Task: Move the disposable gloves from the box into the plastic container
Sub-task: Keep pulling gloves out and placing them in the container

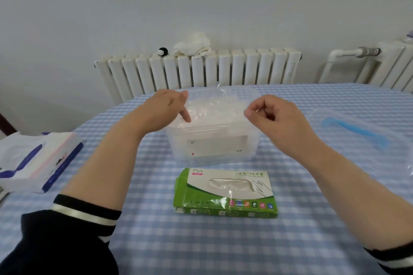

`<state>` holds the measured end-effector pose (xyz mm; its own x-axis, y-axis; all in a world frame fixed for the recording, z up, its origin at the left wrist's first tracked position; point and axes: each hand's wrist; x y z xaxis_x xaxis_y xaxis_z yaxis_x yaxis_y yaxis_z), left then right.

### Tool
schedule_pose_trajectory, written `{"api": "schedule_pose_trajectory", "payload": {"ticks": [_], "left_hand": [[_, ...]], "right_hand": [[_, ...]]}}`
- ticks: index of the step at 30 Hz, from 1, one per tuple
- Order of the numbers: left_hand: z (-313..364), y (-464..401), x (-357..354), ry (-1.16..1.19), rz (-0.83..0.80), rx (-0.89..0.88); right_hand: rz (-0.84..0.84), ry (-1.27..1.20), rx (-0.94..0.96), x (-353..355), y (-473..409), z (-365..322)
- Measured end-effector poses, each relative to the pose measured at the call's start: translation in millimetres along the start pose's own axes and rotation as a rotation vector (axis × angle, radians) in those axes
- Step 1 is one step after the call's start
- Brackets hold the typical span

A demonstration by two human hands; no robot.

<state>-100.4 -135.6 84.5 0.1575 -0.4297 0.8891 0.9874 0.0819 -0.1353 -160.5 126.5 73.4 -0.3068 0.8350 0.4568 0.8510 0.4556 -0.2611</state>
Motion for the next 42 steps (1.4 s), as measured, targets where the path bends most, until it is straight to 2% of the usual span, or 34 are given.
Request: {"api": "schedule_pose_trajectory", "payload": {"ticks": [3, 7, 9, 11, 13, 15, 17, 21, 23, 27, 30, 34, 37, 39, 42], "left_hand": [[-2, 15, -8, 0.121, 0.192, 0.012], [-11, 26, -24, 0.039, 0.395, 0.022], [-7, 35, -36, -0.005, 0.57, -0.027], [4, 46, -50, -0.057, 0.797, -0.217], [18, 57, -64, -0.117, 0.895, -0.494], [27, 65, -78, -0.141, 0.804, -0.702], [31, 72, -89, -0.124, 0.606, -0.736], [33, 75, -102, -0.222, 0.057, -0.377], [31, 74, -105, -0.252, -0.1, -0.308], [31, 74, -102, -0.105, -0.161, -0.299], [30, 75, -100, -0.004, -0.21, -0.258], [29, 77, -96, 0.07, -0.273, -0.191], [30, 77, -95, 0.108, -0.295, -0.172], [30, 76, -96, 0.112, -0.312, -0.164], [29, 76, -96, 0.113, -0.337, -0.154]], "right_hand": [[-0.178, 0.062, 0.029, -7, 22, 11], [-0.393, 0.317, 0.057, -20, 37, 31], [-0.478, 0.441, 0.119, -27, 39, 39], [-0.556, 0.532, 0.139, -32, 38, 43], [-0.598, 0.613, 0.175, -36, 35, 44], [-0.649, 0.675, 0.214, -40, 34, 43], [-0.699, 0.682, 0.219, -43, 34, 43], [-0.641, 0.633, 0.22, -48, 35, 53], [-0.587, 0.567, 0.181, -51, 36, 55], [-0.506, 0.57, 0.209, -53, 41, 59], [-0.512, 0.579, 0.226, -52, 42, 60], [-0.643, 0.515, 0.196, -44, 39, 56], [-0.715, 0.646, 0.235, -43, 39, 54], [-0.66, 0.695, 0.258, -46, 42, 53], [-0.536, 0.643, 0.278, -51, 45, 57]]}}
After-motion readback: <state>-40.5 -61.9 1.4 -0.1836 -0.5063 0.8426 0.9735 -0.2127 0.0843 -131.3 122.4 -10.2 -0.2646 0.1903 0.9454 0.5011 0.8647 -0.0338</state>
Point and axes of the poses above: each hand's wrist, its own y-axis away from the middle knuckle, its own x-axis out of the back of the hand, z = x × y, and after that the axes turned 8 degrees about -x, right-handed
